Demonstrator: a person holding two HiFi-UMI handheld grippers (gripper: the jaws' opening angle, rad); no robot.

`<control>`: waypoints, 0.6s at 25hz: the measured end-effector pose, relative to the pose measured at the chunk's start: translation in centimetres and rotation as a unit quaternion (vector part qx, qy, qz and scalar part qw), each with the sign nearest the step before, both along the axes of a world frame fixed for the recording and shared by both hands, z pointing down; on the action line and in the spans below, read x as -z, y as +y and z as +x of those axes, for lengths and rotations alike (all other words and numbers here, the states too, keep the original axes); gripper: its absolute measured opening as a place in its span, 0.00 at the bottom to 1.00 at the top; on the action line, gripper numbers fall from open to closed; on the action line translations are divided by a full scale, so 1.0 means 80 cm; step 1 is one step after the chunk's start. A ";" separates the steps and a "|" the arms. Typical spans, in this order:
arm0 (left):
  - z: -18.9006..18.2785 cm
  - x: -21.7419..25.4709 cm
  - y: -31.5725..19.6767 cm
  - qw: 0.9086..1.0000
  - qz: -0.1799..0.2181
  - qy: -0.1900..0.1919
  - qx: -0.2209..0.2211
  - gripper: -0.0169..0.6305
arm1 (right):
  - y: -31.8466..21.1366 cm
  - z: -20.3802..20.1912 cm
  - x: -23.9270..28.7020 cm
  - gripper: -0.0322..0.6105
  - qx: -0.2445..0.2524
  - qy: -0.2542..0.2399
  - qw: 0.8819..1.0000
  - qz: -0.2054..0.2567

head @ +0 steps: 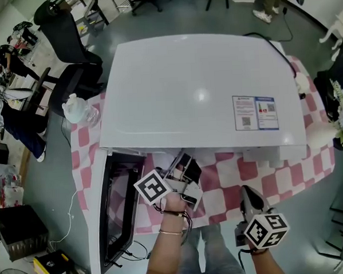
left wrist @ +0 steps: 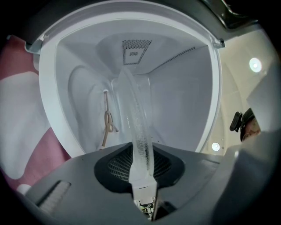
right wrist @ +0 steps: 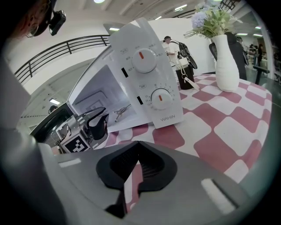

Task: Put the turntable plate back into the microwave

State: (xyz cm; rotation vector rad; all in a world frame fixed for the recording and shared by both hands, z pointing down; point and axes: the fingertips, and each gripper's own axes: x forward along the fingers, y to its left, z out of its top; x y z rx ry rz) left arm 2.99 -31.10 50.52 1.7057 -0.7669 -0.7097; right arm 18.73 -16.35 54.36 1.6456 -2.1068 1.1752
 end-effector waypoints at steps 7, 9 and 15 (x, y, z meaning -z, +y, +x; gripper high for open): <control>0.000 -0.005 -0.011 1.000 -0.008 -0.002 0.004 0.14 | -0.007 0.001 -0.002 0.06 0.002 -0.002 1.000 0.000; -0.001 -0.005 -0.014 1.000 -0.008 -0.003 0.005 0.14 | -0.008 0.001 -0.002 0.06 0.002 -0.003 1.000 0.000; 0.000 -0.007 -0.024 1.000 -0.009 -0.008 0.007 0.14 | -0.011 0.006 -0.008 0.06 -0.004 -0.013 1.000 -0.007</control>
